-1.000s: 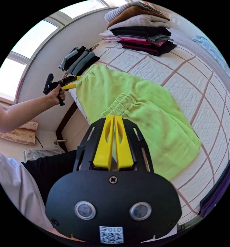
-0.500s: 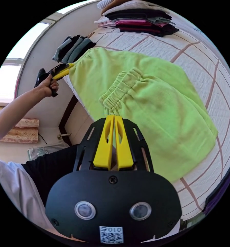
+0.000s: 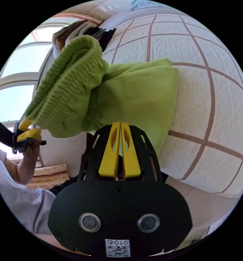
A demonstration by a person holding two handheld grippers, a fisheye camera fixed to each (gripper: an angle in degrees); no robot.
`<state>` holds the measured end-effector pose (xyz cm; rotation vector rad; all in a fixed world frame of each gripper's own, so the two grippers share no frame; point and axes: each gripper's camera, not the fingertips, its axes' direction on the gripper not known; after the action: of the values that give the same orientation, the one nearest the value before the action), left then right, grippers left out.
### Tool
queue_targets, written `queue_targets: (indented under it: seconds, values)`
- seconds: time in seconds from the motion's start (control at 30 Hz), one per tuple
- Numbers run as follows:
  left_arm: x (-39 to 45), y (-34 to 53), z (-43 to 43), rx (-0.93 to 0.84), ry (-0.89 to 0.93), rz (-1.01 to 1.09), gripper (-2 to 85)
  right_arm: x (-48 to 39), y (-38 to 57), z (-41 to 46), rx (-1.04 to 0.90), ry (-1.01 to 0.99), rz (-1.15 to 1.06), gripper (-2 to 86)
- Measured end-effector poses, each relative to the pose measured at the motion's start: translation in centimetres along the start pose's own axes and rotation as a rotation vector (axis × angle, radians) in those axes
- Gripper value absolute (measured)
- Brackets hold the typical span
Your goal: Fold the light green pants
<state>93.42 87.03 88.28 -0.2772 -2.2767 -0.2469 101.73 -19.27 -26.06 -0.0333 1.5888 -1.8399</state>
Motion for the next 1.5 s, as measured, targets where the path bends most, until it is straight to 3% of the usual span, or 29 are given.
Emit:
queue_targets:
  seconds: [0.07,0.13,0.23,0.33,0.47,0.67,0.77,0.97,1.13,1.27,1.5]
  values:
    - [0.5,-0.4,5.8,-0.106,0.186,-0.078,11.5,3.7,1.6,-2.0,0.028,-0.04,0.112,3.8]
    - [-0.5,0.7,7.8,-0.107,0.262,-0.188,12.3,6.3,3.0,-4.0,0.079,-0.094,0.174,5.2]
    - [-2.9,3.1,9.4,-0.174,0.178,-0.316,13.3,7.7,3.8,-6.1,0.147,-0.222,0.171,8.7]
    - [-6.8,6.5,11.0,-0.209,0.104,-0.503,13.7,6.7,3.1,-5.8,0.085,-0.203,0.11,10.6]
    - [-11.9,10.2,15.9,-0.234,0.173,-0.709,13.4,5.3,1.5,-3.4,0.012,-0.239,0.068,9.3]
    - [-13.6,10.7,22.7,-0.281,0.227,-0.69,12.8,2.4,-0.1,-3.3,-0.104,0.151,-0.037,5.8]
    - [-14.0,11.4,23.4,-0.254,0.235,-0.715,13.3,3.7,0.6,-4.9,-0.091,0.013,-0.009,5.9]
    - [-16.1,13.4,24.0,-0.127,0.243,-0.719,14.3,3.4,5.2,-12.6,0.149,0.111,-0.037,8.6]
    - [-18.7,13.2,29.9,-0.162,0.439,-0.674,14.6,6.1,4.2,-12.4,0.052,0.068,-0.003,10.2]
    - [-18.9,11.8,34.4,-0.276,0.466,-0.574,14.3,7.3,3.9,-11.9,-0.027,0.076,0.043,9.2]
    - [-20.0,11.6,40.6,-0.28,0.587,-0.61,12.8,6.9,5.0,-13.5,-0.036,0.106,0.111,6.5]
